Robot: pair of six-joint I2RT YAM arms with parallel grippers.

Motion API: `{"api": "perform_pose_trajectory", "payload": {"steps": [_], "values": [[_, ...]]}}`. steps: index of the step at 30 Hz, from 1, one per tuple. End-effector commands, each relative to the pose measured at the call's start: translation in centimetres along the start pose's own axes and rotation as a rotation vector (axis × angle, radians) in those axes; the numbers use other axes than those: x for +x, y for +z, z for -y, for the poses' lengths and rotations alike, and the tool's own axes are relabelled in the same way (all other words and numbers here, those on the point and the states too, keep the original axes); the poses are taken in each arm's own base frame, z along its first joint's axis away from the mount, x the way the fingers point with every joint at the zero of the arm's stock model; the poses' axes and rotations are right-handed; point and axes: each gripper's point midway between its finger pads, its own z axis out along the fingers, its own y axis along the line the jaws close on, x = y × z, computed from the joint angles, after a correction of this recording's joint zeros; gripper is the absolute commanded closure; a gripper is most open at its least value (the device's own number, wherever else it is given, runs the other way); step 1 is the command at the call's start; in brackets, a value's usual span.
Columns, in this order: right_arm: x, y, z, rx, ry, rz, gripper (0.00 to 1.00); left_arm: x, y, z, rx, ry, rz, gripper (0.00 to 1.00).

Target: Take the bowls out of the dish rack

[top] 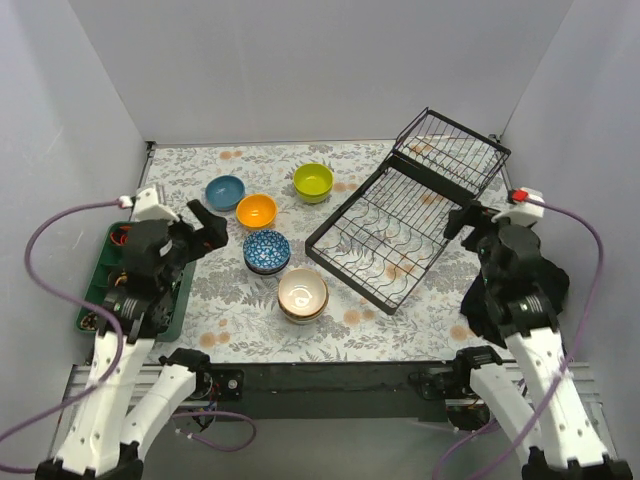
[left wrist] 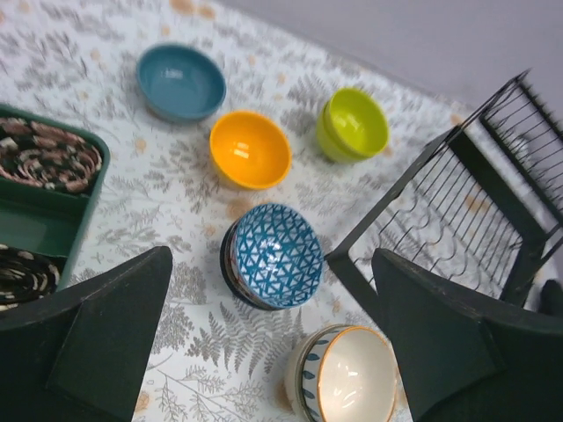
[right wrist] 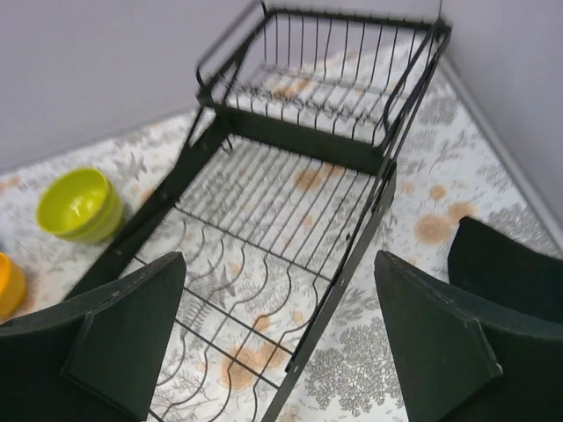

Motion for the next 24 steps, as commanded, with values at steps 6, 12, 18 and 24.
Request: {"api": "perform_pose_trajectory", "payload": {"steps": [6, 12, 18, 24], "values": [[-8.2, -11.5, 1.4, -0.055, 0.012, 0.373, 0.05, -7.9, -14.0, -0.7, 0.135, 0.029, 0.476, 0.02], [-6.7, -12.7, 2.0, -0.08, -0.015, 0.414, 0.05, -7.4, -15.0, -2.5, 0.089, 0.012, 0.516, 0.02], [-6.4, -13.7, 2.6, -0.083, -0.033, 0.463, 0.05, -5.4, -13.5, -2.6, 0.101, 0.001, 0.458, 0.02], [-5.8, -13.6, 2.9, -0.07, -0.061, 0.458, 0.05, -4.4, -12.2, -2.5, 0.1, -0.005, 0.418, 0.02]]}}
